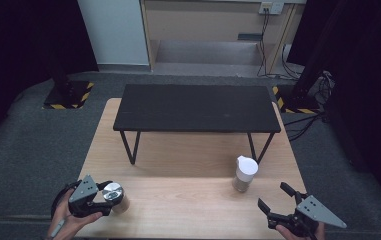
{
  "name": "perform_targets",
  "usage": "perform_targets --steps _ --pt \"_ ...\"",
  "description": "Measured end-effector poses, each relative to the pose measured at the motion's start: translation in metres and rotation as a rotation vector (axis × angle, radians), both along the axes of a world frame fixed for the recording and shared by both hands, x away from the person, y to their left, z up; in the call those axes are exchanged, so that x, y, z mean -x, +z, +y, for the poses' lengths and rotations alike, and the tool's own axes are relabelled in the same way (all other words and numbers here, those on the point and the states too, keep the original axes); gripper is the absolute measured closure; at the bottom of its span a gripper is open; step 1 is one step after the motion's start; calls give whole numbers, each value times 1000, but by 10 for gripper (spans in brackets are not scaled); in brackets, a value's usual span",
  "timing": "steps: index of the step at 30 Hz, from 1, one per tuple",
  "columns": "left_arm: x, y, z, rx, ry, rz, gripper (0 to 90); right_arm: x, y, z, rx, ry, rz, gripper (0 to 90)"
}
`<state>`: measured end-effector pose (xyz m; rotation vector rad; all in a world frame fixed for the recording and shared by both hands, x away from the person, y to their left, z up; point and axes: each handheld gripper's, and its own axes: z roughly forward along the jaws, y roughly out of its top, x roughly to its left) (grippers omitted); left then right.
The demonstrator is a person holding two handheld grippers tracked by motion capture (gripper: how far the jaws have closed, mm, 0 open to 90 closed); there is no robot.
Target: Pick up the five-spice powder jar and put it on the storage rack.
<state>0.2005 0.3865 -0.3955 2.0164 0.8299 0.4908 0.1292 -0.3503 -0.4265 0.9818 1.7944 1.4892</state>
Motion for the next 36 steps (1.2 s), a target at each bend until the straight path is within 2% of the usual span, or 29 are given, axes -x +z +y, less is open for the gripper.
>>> perform_targets --steps 4,8,13,19,26,30,36 --pt "1 0 -1 4 6 -4 335 0 0 0 -2 -1 0 73" --pt "1 6 0 33 4 -3 335 0 0 0 -2 -1 -1 73" --pt "0 27 3 67 -3 -17 335 0 0 0 -2 -1 -2 73" --pt "-4 65 1 86 -27 -48 334 0 0 0 -2 2 -3 73" --pt "-15 116 -8 83 -64 -86 334 1 0 -1 -2 5 -5 74" --pt "-24 146 -19 73 -73 -107 334 0 0 -1 -3 7 -5 74" --pt "-43 185 -38 65 -81 -108 335 1 0 -1 -3 9 -7 74"
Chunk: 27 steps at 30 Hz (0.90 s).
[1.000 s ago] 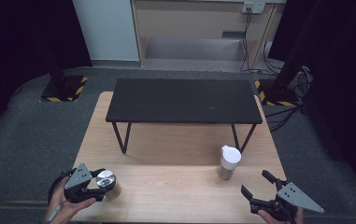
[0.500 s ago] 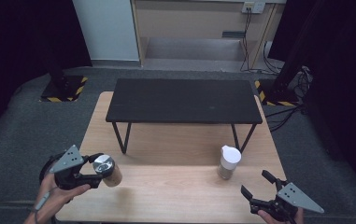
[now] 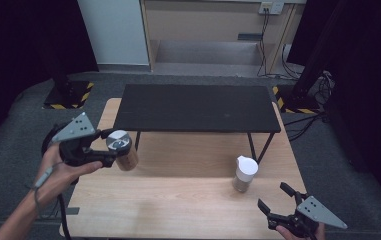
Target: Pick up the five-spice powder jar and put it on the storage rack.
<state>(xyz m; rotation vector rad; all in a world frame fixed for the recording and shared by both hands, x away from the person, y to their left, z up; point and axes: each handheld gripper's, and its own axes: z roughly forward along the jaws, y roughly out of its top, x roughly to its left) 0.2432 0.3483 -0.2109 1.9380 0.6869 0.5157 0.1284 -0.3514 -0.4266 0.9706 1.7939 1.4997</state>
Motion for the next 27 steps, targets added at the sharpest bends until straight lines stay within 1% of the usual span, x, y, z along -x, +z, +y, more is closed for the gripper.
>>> perform_targets --steps 2,5,7,8,12,13,16,20,23,27 --pt "-9 14 -8 0 1 0 334 0 0 0 0 0 1 74" --pt "-23 31 -17 5 6 -4 335 0 0 0 -1 0 1 74" --pt "-31 38 -21 16 7 -2 335 0 0 -1 -2 -1 1 74" --pt "-36 43 -23 16 7 -3 335 0 0 -1 -3 -1 1 74" --pt "-46 53 -31 10 12 -9 335 0 -1 -1 -5 0 1 74" --pt "-49 55 -33 14 14 -6 335 0 -1 -1 -6 1 1 74" --pt "-55 59 -38 1 19 -9 335 0 -1 -2 -7 2 0 74" --pt "-66 62 -44 -6 39 -6 335 0 -1 -2 -8 3 0 74" --pt "-74 61 -47 -2 72 -15 335 0 -1 -2 -8 3 0 74" --pt "-89 58 -54 4 123 -25 335 0 -1 -2 -10 1 2 74"
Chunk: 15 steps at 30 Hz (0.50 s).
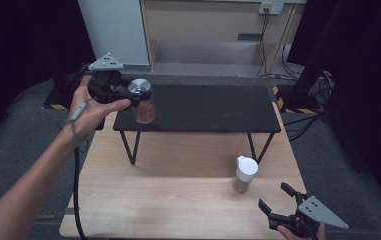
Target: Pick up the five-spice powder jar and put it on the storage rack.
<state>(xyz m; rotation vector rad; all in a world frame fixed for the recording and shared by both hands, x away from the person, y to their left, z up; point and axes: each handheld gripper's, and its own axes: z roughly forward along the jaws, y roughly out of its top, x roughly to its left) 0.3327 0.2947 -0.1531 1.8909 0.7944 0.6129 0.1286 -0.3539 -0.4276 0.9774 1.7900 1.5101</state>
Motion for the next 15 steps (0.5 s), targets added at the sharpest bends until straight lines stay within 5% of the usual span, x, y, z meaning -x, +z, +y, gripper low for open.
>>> perform_targets --steps 15 --pt "-51 -17 -24 7 137 0 335 0 -1 -1 -11 -6 2 74"
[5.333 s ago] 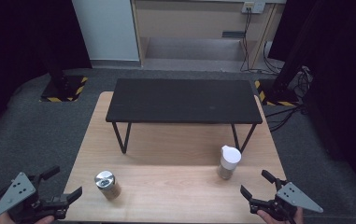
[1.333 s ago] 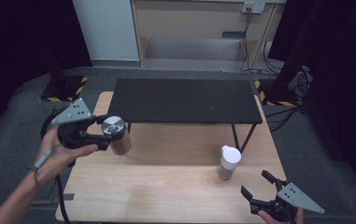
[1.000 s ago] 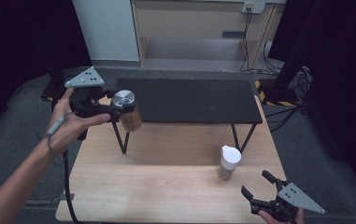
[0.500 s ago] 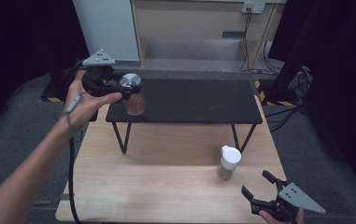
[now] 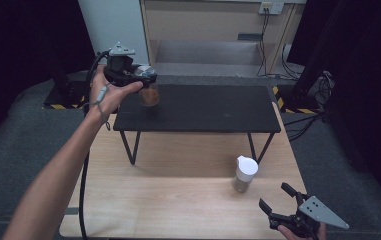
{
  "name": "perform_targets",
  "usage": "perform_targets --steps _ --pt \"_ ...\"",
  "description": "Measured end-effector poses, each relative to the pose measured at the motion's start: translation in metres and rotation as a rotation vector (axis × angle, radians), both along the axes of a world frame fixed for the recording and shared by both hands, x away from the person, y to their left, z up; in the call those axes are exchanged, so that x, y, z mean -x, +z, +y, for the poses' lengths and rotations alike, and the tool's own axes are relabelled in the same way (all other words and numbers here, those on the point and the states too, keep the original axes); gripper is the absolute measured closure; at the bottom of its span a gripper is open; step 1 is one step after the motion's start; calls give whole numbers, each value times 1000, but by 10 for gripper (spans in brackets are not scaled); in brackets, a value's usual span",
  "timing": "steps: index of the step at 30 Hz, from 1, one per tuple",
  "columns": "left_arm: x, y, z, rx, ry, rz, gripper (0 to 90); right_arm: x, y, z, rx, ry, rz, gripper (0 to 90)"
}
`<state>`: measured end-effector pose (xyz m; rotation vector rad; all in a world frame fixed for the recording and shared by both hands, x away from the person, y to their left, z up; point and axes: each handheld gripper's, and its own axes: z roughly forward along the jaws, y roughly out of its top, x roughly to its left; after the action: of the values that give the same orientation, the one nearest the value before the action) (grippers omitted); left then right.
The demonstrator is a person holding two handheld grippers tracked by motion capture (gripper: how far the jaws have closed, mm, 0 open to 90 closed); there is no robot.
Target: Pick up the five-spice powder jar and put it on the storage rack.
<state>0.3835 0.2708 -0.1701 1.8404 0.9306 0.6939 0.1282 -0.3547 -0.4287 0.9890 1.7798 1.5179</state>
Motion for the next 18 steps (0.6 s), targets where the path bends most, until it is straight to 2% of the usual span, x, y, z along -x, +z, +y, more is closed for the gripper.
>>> perform_targets --steps 4,14,18 --pt "-6 -8 -1 6 14 12 335 0 0 0 -1 2 0 74" --pt "-11 -17 -2 -12 -2 29 335 -1 0 -1 -4 5 1 74" --pt "-13 -22 -2 -8 -3 49 335 -1 0 -1 -4 4 2 74"
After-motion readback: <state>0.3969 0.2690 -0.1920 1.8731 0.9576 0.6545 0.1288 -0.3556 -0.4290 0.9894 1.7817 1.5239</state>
